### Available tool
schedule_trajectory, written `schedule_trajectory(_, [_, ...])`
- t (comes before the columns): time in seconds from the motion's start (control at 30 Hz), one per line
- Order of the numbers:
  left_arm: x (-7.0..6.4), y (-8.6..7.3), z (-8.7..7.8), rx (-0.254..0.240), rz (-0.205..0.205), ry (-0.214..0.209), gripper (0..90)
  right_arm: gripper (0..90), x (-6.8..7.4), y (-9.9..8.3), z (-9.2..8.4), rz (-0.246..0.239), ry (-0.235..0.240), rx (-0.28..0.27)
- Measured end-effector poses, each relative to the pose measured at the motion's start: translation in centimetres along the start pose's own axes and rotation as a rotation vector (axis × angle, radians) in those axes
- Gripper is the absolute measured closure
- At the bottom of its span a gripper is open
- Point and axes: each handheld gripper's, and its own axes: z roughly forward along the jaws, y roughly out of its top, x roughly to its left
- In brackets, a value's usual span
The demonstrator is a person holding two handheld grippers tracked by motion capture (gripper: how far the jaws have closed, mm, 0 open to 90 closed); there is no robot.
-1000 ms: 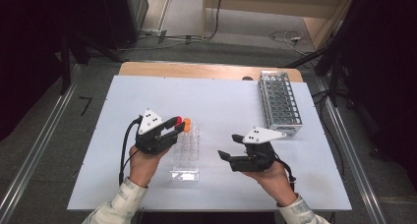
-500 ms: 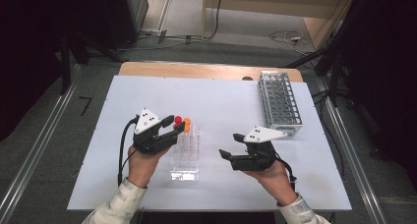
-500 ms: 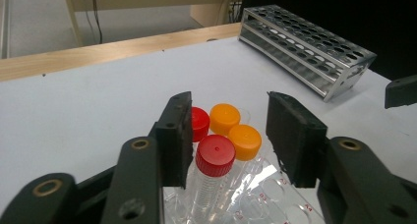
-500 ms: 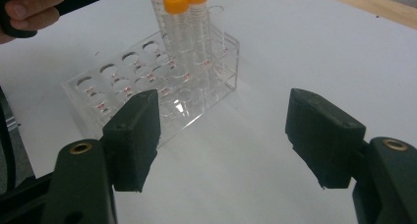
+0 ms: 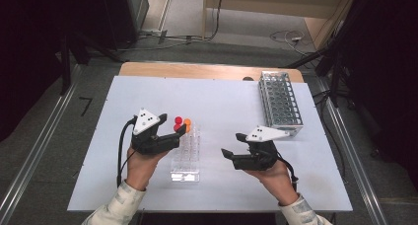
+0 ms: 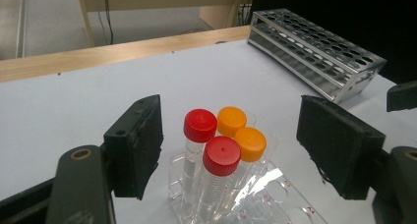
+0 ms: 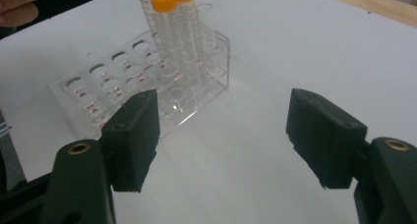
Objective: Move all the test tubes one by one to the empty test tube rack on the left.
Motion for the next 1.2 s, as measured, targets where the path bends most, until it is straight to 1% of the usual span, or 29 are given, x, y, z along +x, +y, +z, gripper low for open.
schedule_trajectory(0.2, [0.0,0.0,-0.1,0.005,0.004,0.011,22.8,25.3,-0.3,-0.1,0.1,0.010,-0.006,0.004])
schedule_trajectory(0.5, [0.2,-0.1,-0.1,0.016,0.006,0.018,21.3,25.0,-0.8,-0.2,0.0,0.031,-0.020,-0.001])
schedule_trajectory(0.7, [0.4,-0.1,-0.2,0.012,-0.001,0.022,21.2,25.0,-1.1,-0.3,-0.1,0.038,-0.025,-0.004])
schedule_trajectory(0.8, [0.5,-0.1,-0.4,0.011,0.003,0.023,21.2,25.0,-1.2,-0.3,-0.2,0.043,-0.027,-0.007])
schedule_trajectory(1.0, [0.7,-0.1,-0.7,0.004,-0.004,0.028,21.2,25.0,-1.5,-0.4,-0.5,0.054,-0.034,-0.013])
schedule_trajectory(1.1, [0.9,-0.1,-0.8,0.003,-0.024,0.015,21.2,25.0,-1.6,-0.4,-0.5,0.055,-0.039,-0.012])
schedule_trajectory(1.2, [1.1,-0.1,-0.9,0.000,-0.027,0.017,21.2,24.9,-1.8,-0.4,-0.7,0.058,-0.041,-0.016])
